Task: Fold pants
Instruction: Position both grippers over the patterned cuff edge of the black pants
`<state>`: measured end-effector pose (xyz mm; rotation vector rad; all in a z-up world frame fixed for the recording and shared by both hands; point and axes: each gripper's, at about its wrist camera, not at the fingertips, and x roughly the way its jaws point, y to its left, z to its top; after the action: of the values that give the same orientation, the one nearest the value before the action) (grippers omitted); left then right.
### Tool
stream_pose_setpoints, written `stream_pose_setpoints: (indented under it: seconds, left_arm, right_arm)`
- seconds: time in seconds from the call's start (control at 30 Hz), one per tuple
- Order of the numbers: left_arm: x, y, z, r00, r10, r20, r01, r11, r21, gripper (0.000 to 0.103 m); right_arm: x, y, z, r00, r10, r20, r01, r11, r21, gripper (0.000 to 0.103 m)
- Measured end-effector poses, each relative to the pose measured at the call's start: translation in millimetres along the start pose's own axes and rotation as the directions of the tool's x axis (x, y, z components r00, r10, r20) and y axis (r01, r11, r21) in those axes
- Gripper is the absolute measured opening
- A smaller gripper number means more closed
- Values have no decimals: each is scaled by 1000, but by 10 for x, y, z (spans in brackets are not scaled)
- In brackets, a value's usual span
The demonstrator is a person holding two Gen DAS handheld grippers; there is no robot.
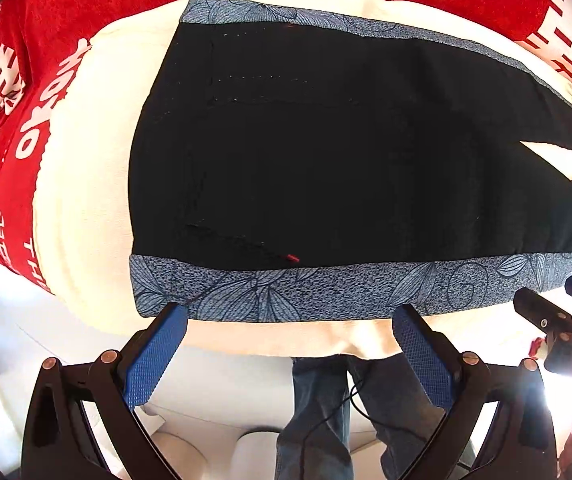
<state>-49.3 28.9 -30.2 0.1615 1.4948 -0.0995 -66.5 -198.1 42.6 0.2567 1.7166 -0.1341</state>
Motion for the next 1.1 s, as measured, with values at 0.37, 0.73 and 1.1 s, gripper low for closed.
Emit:
stream_pose_setpoints:
  seconds: [0.37,0.73,1.1]
  left_arm:
    - [-99,73,31,1000,-7,11,7,999,-32,103]
    - [-162,215,7,999,-27,32,28,999,-26,103]
    - [-98,294,25,999,-36,23,37,999,-28,103]
  right_arm:
    - [-51,75,-93,1000,-18,5,18,1000,10,103]
    - [-59,261,-154,999,-41,25,41,999,-9,103]
    - [-56,277,-126,999,-40,28,40,999,-9,103]
